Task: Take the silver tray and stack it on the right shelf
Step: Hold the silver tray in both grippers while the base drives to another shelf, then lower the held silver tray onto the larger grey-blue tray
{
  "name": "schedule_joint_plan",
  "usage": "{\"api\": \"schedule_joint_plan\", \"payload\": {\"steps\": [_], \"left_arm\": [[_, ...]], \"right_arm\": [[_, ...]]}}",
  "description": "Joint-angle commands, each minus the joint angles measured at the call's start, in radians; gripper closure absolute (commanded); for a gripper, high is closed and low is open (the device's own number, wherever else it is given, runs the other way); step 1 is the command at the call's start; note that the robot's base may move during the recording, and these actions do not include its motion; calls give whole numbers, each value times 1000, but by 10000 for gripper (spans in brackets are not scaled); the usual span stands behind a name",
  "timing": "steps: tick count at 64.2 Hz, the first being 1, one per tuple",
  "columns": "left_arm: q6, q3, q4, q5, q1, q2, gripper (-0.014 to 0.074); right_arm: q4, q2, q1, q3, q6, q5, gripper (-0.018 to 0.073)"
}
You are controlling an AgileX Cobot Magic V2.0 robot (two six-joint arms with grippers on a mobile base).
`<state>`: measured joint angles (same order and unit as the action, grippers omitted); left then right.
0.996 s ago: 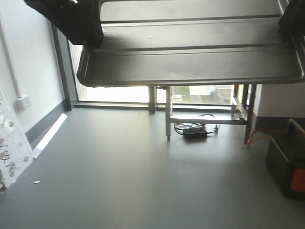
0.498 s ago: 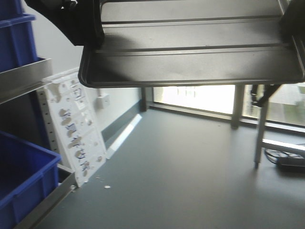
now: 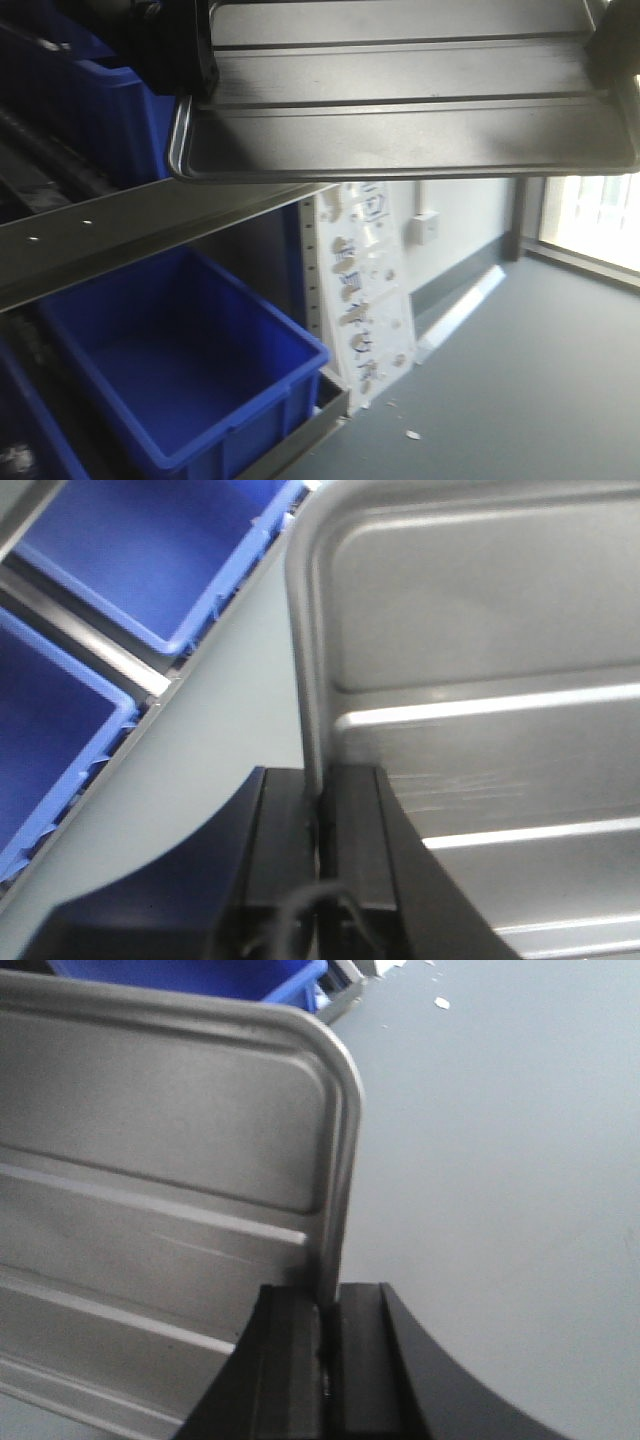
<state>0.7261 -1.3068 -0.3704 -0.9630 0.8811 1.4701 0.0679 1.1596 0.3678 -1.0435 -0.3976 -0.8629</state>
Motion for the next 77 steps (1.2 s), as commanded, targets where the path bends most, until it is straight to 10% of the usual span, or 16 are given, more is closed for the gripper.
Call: {"api": "schedule_joint_plan", "payload": {"steps": [1, 77], "left_arm": [[-33, -25, -62, -57, 0, -31, 689], [-33, -25, -62, -57, 0, -31, 689]], "right_arm": [[68, -29, -5, -32, 6, 59, 503], [68, -29, -5, -32, 6, 59, 503]]}}
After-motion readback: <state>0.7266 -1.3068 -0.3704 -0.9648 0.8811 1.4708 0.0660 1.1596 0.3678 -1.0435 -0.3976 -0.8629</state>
